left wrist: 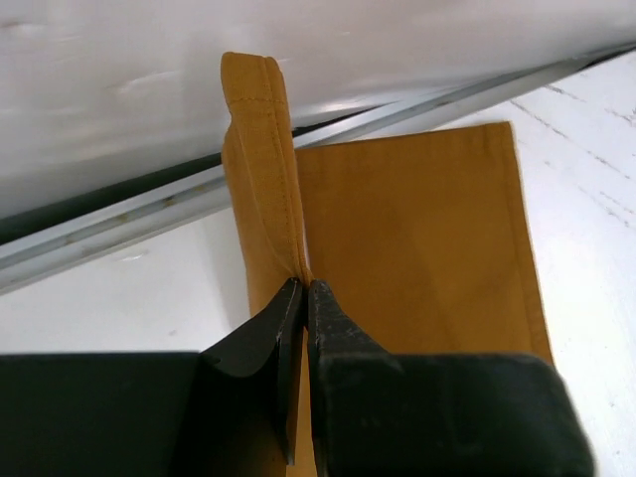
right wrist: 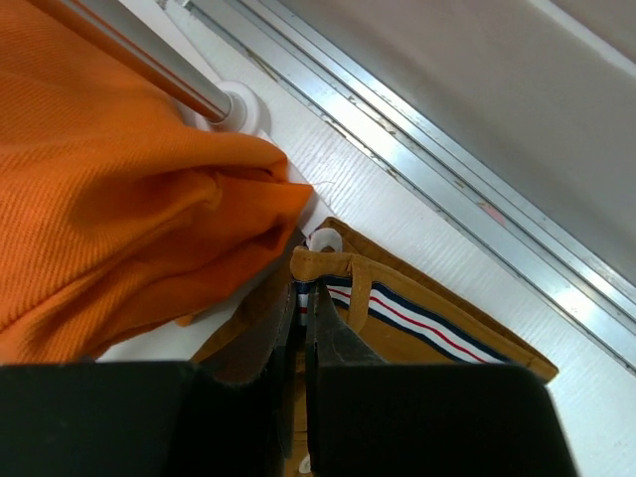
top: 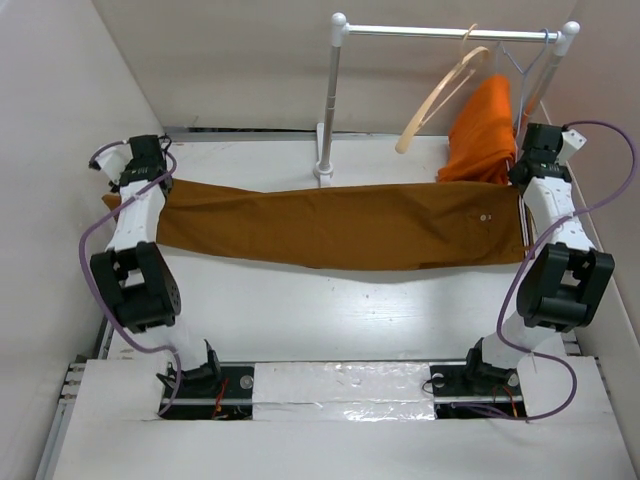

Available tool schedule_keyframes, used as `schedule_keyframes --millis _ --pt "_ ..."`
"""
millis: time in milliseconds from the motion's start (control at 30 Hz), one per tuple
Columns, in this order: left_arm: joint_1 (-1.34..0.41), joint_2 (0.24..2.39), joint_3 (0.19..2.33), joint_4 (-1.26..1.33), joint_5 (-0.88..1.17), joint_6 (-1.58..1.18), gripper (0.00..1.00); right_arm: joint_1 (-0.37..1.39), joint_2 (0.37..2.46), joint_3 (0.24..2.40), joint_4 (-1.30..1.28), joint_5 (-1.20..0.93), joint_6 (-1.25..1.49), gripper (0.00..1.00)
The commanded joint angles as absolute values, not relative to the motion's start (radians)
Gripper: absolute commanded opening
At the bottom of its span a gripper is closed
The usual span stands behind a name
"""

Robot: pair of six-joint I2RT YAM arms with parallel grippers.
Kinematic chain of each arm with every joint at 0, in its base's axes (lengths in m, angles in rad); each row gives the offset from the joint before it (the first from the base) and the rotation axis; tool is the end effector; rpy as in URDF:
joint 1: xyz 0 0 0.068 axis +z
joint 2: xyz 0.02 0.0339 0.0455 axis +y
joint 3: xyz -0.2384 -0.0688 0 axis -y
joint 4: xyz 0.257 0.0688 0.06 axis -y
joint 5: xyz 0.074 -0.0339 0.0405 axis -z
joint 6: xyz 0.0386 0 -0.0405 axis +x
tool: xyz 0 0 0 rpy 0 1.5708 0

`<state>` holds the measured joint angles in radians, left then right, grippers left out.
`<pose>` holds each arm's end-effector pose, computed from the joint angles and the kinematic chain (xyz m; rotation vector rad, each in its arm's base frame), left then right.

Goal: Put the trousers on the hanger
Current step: Fold the trousers at the center of the board.

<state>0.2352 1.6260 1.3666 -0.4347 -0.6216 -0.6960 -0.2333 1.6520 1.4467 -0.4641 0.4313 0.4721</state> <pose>0.3623 0.1099 0.2762 -1.2400 1.7553 0.4371 0.3744 -0.1056 0.2898 0.9693 1.9647 -0.3483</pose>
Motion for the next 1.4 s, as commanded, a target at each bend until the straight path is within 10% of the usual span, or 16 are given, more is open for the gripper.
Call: schedule_keyframes --millis 0,367,533,667,867,967,1133,1300,1367 --pt "0.215 1.698 1.495 -0.408 -0.703 -0.644 0.00 -0.235 1.652 1.436 -0.310 0.465 0.486 0.00" --pt "0.170 2.035 1.859 -0.379 -0.687 -0.535 0.06 -0.276 1.769 1.469 -0.316 0.453 0.486 0.05" --pt "0.152 2.121 1.910 -0.380 -0.604 -0.479 0.41 -0.285 1.787 1.514 -0.357 0.341 0.515 0.78" --pt "0.143 2.076 1.829 -0.344 -0.595 -0.471 0.64 -0.265 1.694 1.390 -0.273 0.279 0.577 0.99" --pt "0.143 1.866 1.564 -0.261 -0.548 -0.520 0.63 -0.245 1.437 1.058 -0.117 0.250 0.684 0.95" --pt "0.143 1.770 1.407 -0.239 -0.506 -0.569 0.58 -0.245 1.333 0.915 -0.036 0.232 0.712 0.75" --pt "0.182 1.671 1.214 -0.235 -0.372 -0.655 0.57 -0.245 1.145 0.634 0.066 0.189 0.718 0.00" --pt "0.222 1.634 1.103 -0.210 -0.241 -0.681 0.62 -0.236 1.062 0.454 0.174 0.149 0.690 0.00" --pt "0.222 1.649 1.100 -0.216 -0.224 -0.681 0.64 -0.261 1.086 0.407 0.199 0.105 0.672 0.15"
